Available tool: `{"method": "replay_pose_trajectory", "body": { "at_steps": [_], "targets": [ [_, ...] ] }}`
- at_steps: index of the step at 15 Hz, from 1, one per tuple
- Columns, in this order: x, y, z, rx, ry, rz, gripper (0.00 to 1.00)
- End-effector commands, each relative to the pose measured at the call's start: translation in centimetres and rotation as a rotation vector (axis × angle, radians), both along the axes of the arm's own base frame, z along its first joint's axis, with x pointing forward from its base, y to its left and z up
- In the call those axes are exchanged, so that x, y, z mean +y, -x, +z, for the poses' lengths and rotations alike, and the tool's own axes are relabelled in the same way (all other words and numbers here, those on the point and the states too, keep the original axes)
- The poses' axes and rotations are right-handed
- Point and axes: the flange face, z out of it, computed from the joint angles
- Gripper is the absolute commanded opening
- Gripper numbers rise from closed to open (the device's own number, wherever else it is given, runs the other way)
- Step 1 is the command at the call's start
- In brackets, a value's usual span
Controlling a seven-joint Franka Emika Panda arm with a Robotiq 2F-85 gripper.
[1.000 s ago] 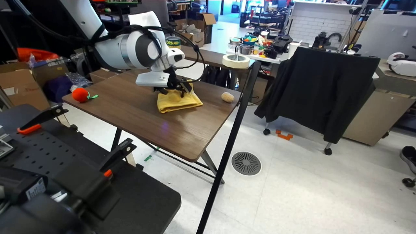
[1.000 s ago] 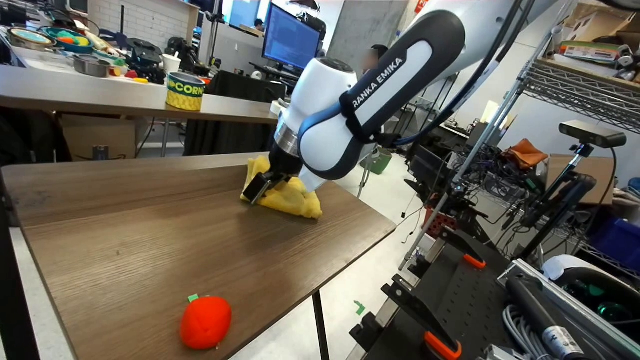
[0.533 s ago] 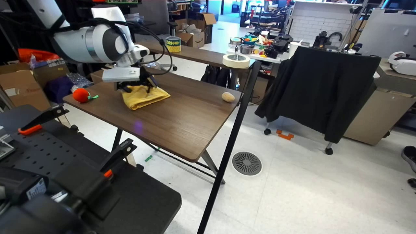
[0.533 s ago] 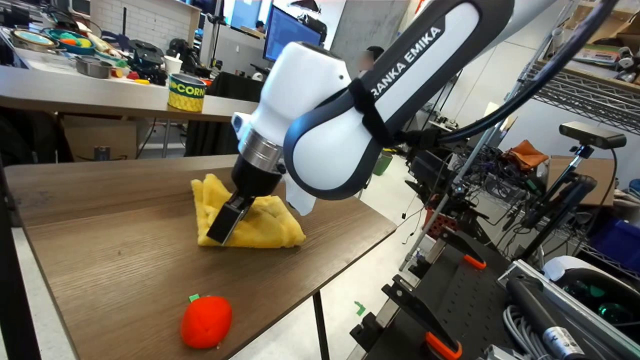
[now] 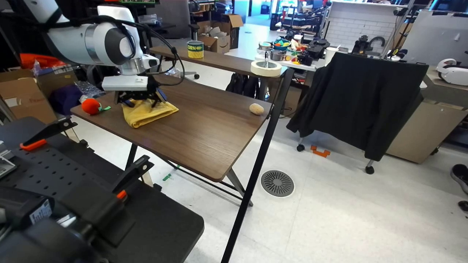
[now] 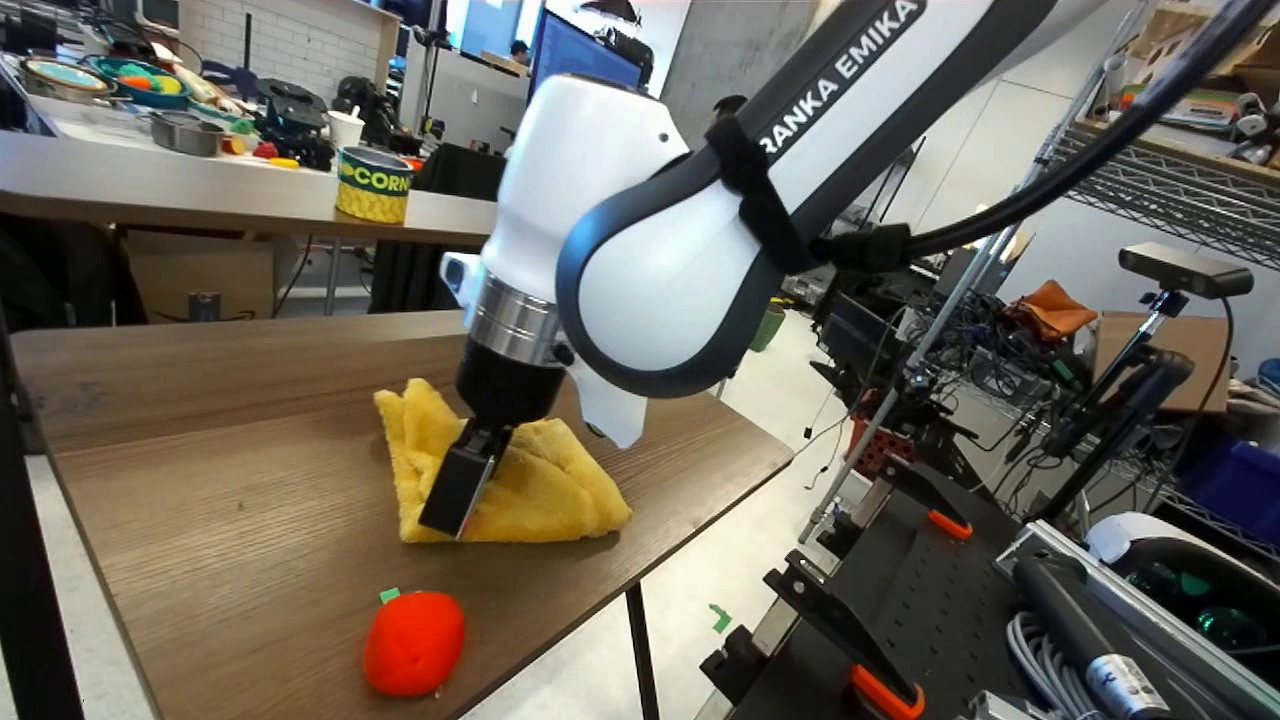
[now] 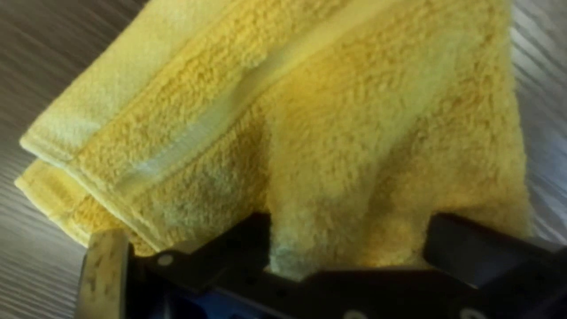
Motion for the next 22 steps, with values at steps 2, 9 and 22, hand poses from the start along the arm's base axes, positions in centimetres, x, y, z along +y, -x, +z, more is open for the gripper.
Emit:
{"method": "replay_pose_trajectory", "body": {
  "at_steps": [2, 9, 22],
  "targets": [
    [-10.6, -0.7, -2.3, 0.038, 0.088, -0.231, 1.00],
    [-22.5, -0.1, -4.7, 0.035, 0.211, -0.560, 1.00],
    [-6.2, 1.6, 1.6, -0.027, 0.033, -0.136, 1.00]
  ]
}}
